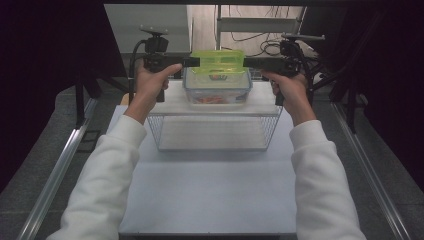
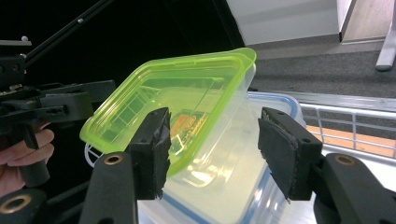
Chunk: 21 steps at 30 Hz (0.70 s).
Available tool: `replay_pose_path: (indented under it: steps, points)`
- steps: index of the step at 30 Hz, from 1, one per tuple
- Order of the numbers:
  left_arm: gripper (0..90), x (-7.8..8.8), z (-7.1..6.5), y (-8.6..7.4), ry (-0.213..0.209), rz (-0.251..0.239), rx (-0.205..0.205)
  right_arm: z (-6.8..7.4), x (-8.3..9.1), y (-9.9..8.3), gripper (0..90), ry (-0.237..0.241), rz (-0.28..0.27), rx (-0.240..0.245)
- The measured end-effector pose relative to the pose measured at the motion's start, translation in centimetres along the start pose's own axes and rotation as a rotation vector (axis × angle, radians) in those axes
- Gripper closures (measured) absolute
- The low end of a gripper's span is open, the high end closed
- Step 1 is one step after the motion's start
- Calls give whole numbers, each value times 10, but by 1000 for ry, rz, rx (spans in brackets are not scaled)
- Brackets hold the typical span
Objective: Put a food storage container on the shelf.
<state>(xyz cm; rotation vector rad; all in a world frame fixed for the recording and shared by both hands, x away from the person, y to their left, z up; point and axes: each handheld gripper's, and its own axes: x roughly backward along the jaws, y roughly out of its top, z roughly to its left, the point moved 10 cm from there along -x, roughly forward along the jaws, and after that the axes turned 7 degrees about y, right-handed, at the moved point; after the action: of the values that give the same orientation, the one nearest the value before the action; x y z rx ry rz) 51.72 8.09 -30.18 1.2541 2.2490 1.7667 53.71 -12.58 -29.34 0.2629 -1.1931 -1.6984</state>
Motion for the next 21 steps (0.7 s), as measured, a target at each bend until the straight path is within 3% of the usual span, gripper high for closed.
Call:
replay_pose_path:
  steps: [10, 14, 21]
  points:
    - [250, 20, 0, -9, -38, 11, -14, 9, 13, -9, 435, 40, 1, 26]
    - [248, 27, -1, -12, -70, -3, 5, 14, 17, -16, 432, 71, 8, 40]
    - [247, 37, 2, -28, -76, 28, -12, 14, 31, -26, 429, 99, 10, 50]
